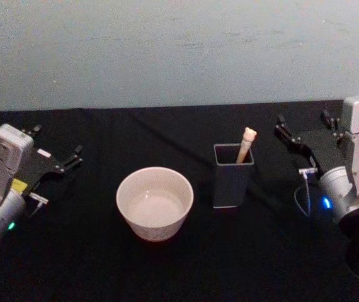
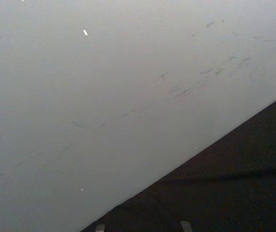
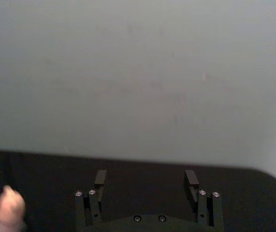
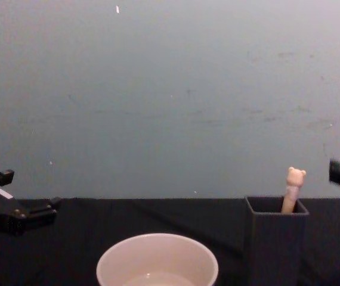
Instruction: Pick up the stirring spoon with one hand, stir inside the cup, then place it back in its original position.
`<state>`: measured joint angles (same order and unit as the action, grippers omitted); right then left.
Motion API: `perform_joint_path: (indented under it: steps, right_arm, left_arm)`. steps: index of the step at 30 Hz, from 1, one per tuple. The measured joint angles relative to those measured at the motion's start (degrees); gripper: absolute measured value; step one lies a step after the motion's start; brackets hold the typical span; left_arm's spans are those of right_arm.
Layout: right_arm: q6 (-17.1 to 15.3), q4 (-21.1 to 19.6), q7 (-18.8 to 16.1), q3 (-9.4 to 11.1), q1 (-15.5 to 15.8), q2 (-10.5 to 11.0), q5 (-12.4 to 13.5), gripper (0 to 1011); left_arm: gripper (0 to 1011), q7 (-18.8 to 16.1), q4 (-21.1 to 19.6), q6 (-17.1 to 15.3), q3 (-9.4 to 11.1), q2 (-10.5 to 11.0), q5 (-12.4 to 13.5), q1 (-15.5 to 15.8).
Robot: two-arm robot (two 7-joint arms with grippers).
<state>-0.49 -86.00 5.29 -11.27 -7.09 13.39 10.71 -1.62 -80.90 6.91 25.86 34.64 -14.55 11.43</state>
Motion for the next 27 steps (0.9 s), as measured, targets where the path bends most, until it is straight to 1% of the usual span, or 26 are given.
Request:
perform_joint_path:
  steps: [5,6,11,27]
  right_arm:
    - [-2.1,3.7,-0.2,0.6,-0.3,-0.9,-0.2,1004]
    - [-2.1,3.7,-0.2,0.6,-0.3,-0.9,-0.2,1004]
    - [-4.0,6.4,-1.5,1.0,-1.1,-1.6,-0.2,1004]
    - [-3.7,5.9,-1.3,1.0,-1.0,-1.5,-0.3,1004]
  left_arm:
    - [1001,0.0,0.0,0.0,0.0,0.0,0.0,0.0]
    - [1001,0.0,0.0,0.0,0.0,0.0,0.0,0.0]
    - [1001,0.0,0.0,0.0,0.0,0.0,0.0,0.0]
    - [1001,0.0,0.0,0.0,0.0,0.0,0.0,0.0]
